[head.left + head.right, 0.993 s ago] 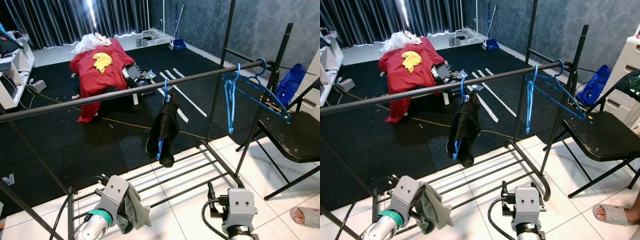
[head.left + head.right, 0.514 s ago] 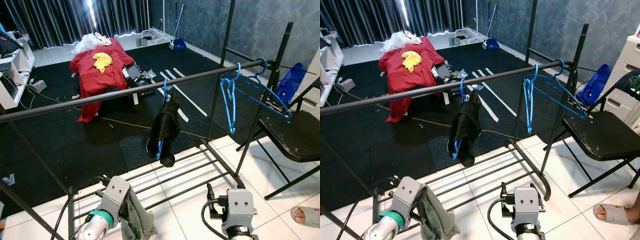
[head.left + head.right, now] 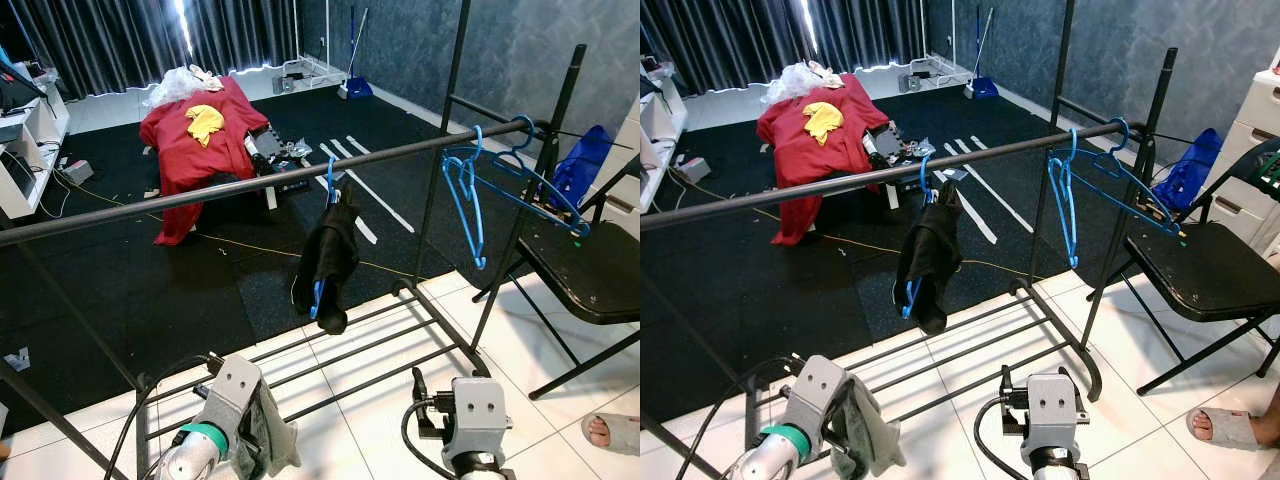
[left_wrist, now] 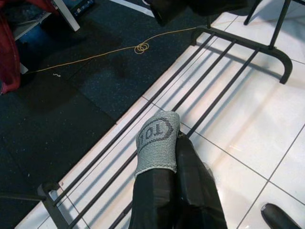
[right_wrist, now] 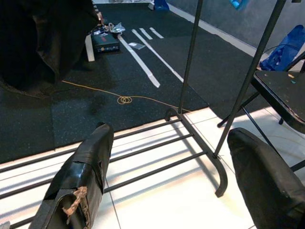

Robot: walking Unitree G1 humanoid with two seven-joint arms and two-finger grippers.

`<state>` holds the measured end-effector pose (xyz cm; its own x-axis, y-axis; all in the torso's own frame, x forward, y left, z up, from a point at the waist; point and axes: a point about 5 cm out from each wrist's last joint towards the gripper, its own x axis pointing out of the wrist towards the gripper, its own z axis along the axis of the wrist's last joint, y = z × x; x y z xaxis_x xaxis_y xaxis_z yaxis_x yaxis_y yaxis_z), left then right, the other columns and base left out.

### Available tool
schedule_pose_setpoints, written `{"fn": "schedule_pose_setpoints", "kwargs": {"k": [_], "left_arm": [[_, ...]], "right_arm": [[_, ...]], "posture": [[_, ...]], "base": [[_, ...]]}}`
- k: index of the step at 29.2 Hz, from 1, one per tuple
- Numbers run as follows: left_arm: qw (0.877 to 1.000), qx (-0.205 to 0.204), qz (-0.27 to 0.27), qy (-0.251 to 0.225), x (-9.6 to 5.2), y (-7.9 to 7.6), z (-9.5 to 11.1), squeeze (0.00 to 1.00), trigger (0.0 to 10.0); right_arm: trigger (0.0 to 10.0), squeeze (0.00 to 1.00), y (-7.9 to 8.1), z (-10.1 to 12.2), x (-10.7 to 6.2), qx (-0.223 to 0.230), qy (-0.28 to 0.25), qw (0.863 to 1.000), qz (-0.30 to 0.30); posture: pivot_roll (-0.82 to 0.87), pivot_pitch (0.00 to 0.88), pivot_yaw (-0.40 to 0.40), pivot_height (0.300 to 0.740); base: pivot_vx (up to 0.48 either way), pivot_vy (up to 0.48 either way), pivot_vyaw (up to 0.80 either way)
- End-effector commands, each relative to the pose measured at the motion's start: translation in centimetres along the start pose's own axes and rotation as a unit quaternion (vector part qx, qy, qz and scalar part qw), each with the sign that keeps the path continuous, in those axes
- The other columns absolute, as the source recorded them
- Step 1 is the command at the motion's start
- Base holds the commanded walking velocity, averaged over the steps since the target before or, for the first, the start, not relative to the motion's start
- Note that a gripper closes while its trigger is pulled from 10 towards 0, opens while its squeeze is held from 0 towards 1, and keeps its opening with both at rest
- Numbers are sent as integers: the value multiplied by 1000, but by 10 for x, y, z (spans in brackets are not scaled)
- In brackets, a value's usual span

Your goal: Hang hanger

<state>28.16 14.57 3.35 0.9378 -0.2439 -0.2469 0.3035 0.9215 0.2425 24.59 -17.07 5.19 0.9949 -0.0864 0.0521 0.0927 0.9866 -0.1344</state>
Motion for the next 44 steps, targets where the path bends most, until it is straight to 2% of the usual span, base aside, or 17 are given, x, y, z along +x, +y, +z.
{"fn": "schedule_pose_setpoints", "kwargs": {"k": [1,16,36,44], "left_arm": [[1000,4,5,11,-3,2,-4,0,10000],[1000,11,7,7,-5,6,-4,0,10000],[1000,10,3,8,-8,6,-6,0,10000],[1000,9,4,11,-8,7,-6,0,10000]], "right_arm": [[10000,0,3,-2,-2,3,8,1000,6],[10000,0,6,-3,-3,7,12,1000,6],[10000,0,5,-4,-7,5,14,1000,7],[10000,0,6,-4,-8,6,15,1000,6]], "posture": [[-322,44,122,740],[-319,50,128,740],[-320,61,130,740],[-322,62,136,740]], "base": [[0,0,0],[0,0,0],[0,-356,0],[0,-105,0]]}}
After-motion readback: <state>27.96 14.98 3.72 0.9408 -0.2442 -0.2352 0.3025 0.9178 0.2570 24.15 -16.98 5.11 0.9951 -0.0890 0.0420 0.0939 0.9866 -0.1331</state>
